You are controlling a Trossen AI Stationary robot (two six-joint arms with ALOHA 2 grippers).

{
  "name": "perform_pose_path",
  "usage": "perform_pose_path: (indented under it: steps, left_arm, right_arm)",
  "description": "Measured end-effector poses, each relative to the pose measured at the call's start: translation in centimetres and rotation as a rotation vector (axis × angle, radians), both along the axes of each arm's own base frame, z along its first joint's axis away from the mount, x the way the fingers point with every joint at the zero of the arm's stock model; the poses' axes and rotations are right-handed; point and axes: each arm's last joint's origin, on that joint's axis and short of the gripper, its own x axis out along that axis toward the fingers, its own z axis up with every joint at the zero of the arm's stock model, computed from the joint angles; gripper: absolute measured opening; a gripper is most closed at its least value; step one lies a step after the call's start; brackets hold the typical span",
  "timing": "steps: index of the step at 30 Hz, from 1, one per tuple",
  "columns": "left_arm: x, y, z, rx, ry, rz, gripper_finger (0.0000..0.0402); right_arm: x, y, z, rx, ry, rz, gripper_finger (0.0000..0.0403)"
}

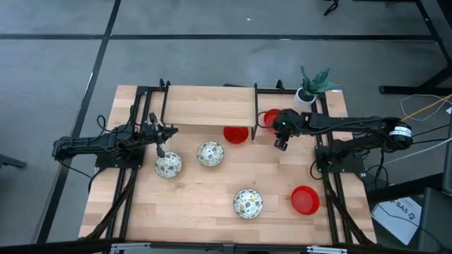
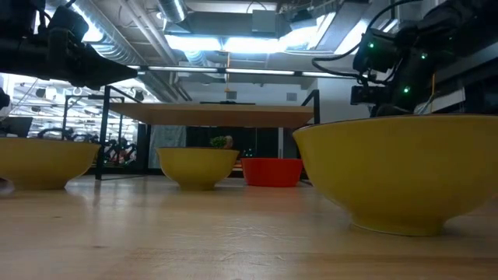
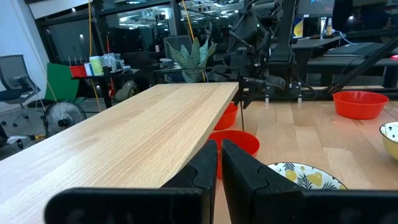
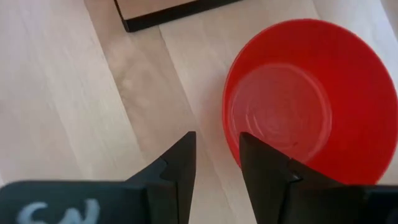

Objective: Pick & Place Mini bowls
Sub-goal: Put the top right red bowl on the shelf

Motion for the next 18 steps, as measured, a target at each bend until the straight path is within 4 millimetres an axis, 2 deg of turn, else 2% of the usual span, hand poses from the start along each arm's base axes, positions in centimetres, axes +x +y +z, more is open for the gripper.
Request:
perform_pose_path:
  steps: [18]
  left_arm:
    - [0.0, 0.0, -0.01, 0.0, 0.0, 0.0, 0.0016]
  right_arm:
    - [-0.03, -0.09, -0.54, -0.045, -0.018, -0.008, 0.0122]
